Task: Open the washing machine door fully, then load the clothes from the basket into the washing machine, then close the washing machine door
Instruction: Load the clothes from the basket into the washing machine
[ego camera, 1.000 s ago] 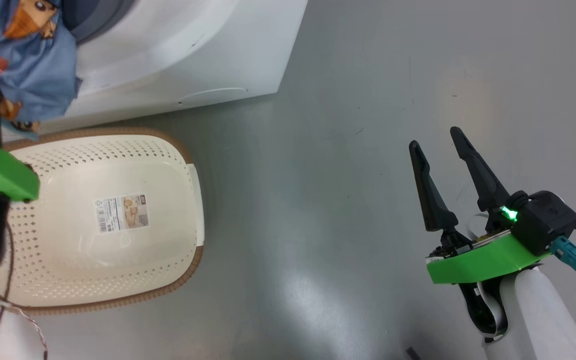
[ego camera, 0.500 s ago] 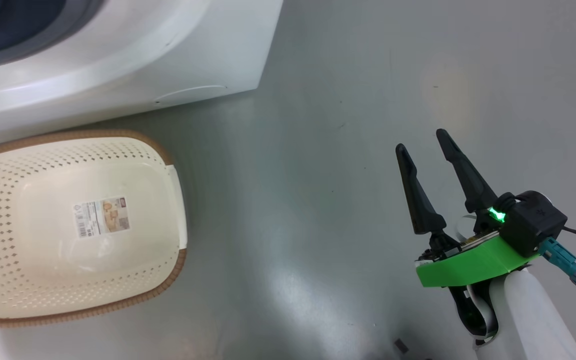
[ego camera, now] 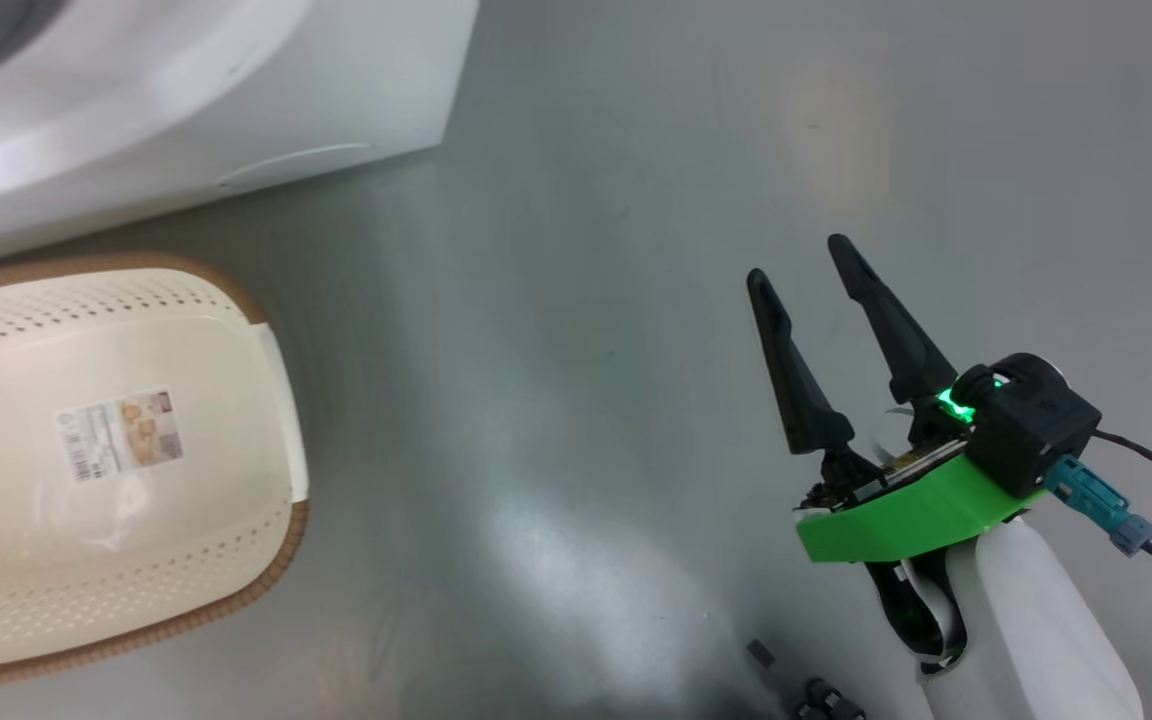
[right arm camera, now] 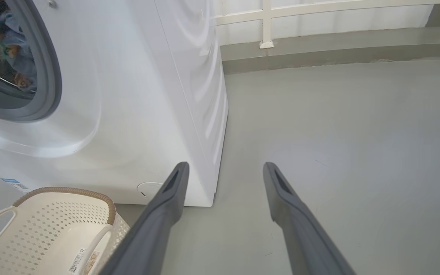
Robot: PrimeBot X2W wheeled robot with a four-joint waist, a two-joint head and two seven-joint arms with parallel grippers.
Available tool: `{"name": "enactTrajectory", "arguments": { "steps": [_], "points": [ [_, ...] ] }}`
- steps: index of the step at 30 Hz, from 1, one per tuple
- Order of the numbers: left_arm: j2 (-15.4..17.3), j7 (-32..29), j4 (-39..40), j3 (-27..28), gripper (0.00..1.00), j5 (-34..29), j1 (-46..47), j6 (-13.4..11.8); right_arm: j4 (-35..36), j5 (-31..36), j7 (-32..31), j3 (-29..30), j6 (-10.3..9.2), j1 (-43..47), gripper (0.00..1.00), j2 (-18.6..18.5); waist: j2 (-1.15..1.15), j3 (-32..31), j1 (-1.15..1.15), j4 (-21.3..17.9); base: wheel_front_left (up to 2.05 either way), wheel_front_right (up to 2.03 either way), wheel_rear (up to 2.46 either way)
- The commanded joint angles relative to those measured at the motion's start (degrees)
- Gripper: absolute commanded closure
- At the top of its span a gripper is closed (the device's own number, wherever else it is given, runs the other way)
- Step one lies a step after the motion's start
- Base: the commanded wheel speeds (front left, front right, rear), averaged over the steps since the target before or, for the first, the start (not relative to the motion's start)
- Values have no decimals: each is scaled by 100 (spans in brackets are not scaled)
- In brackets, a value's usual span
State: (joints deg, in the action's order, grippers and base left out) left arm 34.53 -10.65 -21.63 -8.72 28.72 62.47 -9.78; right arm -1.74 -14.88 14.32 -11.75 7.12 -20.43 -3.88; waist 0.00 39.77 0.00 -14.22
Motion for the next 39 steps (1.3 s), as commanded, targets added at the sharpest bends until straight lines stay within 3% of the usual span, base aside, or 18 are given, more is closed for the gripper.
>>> {"name": "enactTrajectory", "arguments": {
  "steps": [1,10,21,22,24,33,39],
  "points": [
    [389,74,56,164,100,-92,154,33,119,-109,68,-133,36,13,0,28,0,131,0,-141,0,0,0],
    [403,1366,-1226,70,100,-522,1253,69,90,-219,68,-285,36,-131,0,65,0,434,0,-449,0,0,0],
    [282,1405,-2313,-186,100,-556,1658,308,65,-260,68,-307,36,-171,0,88,0,554,0,-477,0,0,0],
    [271,1432,-2368,-196,91,-555,1690,319,63,-255,68,-304,36,-170,0,89,0,551,0,-466,0,0,0],
    [241,1469,-2476,-212,0,-543,1736,336,54,-244,68,-294,36,-172,0,91,0,533,0,-435,0,0,0],
    [-26,1634,-2720,-367,0,-461,1711,542,46,-162,68,-182,36,-143,0,90,0,357,0,-221,0,0,0],
    [-212,1857,-2551,-487,0,-481,1341,472,64,-98,68,-59,36,-48,0,37,0,127,0,-38,0,0,0]
  ]
}}
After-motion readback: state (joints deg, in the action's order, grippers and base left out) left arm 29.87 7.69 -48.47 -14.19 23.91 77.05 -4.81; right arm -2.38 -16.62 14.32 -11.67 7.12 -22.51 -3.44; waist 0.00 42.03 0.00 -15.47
